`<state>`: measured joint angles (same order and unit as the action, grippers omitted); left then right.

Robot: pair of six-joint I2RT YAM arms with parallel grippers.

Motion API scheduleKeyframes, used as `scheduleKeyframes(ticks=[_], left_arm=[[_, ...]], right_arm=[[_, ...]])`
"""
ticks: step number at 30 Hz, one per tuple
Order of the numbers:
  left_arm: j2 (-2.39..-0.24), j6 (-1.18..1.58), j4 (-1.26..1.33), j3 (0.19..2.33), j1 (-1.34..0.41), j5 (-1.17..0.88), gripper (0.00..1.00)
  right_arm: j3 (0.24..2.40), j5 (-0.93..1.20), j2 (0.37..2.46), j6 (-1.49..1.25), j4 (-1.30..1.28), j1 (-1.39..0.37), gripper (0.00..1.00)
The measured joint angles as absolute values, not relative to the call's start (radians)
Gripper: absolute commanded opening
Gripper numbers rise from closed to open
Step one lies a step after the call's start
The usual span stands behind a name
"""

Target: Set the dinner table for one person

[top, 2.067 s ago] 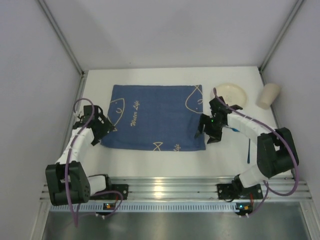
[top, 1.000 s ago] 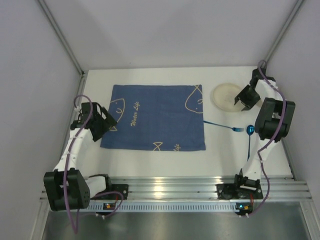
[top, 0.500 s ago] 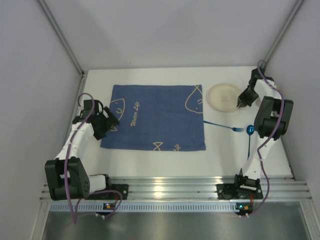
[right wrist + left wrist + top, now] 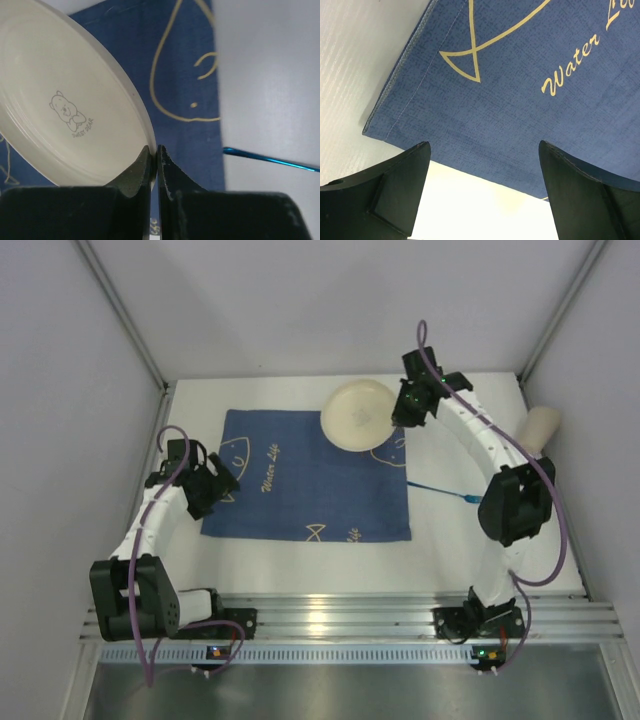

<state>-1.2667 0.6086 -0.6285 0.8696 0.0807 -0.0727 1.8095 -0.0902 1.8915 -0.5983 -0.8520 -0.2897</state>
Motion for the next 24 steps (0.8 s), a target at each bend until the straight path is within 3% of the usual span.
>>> scheduleKeyframes(ticks=[5, 14, 21, 22, 24], left_arm=[[-1.248, 0.591, -0.631, 0.870, 0.080, -0.073, 0.94], [-1.184, 0.544, -0.683, 0.870, 0.077, -0.049, 0.95], [-1.173, 0.516, -0.720, 0.877, 0.058, -0.027, 0.95], [-1.173, 0.515, -0.720, 0.878, 0.057, -0.027, 0.95], [-1.173, 0.513, -0.720, 0.879, 0.056, -0.026, 0.95]], right_arm=[[1.799, -0.002, 1.903, -0.632, -0.810, -0.460, 0.00], [1.949, 0.098, 2.215, -0.701, -0.723, -0.551, 0.00], [1.889, 0.128, 2.307, -0.729, -0.700, -0.604, 0.00], [1.883, 0.136, 2.304, -0.730, -0.689, -0.608, 0.23], [1.880, 0.138, 2.302, -0.725, -0.683, -0.613, 0.52]])
